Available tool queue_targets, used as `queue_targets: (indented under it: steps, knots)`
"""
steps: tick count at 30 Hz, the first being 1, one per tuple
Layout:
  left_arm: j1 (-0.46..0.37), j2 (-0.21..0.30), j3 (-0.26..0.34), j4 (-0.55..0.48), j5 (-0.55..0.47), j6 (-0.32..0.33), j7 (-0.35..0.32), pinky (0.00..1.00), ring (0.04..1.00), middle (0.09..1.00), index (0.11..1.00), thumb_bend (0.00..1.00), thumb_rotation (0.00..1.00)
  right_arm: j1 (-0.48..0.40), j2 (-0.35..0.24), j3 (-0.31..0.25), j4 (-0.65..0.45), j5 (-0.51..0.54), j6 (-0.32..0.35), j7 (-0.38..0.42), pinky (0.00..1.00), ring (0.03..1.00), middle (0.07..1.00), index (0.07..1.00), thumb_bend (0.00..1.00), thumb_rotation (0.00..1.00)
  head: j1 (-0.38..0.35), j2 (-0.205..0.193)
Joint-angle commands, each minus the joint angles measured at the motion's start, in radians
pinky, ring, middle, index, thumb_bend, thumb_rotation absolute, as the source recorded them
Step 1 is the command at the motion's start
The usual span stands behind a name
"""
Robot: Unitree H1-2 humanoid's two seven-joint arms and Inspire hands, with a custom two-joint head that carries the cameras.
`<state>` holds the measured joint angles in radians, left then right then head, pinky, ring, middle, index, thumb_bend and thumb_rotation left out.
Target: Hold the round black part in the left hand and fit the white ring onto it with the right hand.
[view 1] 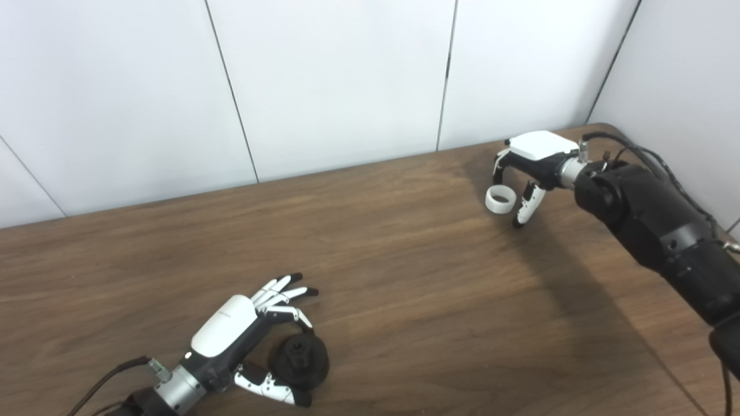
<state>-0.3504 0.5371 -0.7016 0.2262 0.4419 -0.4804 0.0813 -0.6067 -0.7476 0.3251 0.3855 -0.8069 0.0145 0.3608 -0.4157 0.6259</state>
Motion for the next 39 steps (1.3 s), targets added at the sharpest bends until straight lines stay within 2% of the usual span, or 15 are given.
queue_targets:
  steps: [1,5,17,39]
  knots:
    - [0.024,0.031,-0.029,0.019,0.044,0.011,-0.043,1.00,1.000,0.896,0.481,0.53,0.06,-0.028,-0.027,-0.020,-0.021,0.008,-0.004,-0.016,1.00,1.000,0.890,0.663,0.95,0.23,0.001,0.000]
    - [0.029,0.030,-0.020,0.008,0.042,0.011,-0.062,1.00,1.000,0.897,0.481,0.53,0.06,-0.035,-0.022,-0.014,-0.010,0.002,-0.014,-0.024,1.00,1.000,0.885,0.659,0.93,0.24,0.001,0.004]
    - [0.032,0.020,-0.013,0.008,0.053,0.011,-0.060,1.00,1.000,0.895,0.481,0.53,0.06,-0.054,-0.010,0.001,0.016,-0.006,-0.044,-0.034,1.00,0.998,0.881,0.649,0.91,0.23,0.008,0.003]
    - [0.041,0.016,0.003,-0.001,0.054,0.011,-0.077,1.00,1.000,0.894,0.481,0.53,0.06,-0.075,0.002,0.022,0.032,-0.011,-0.045,-0.029,1.00,1.000,0.889,0.656,0.90,0.21,0.016,0.006]
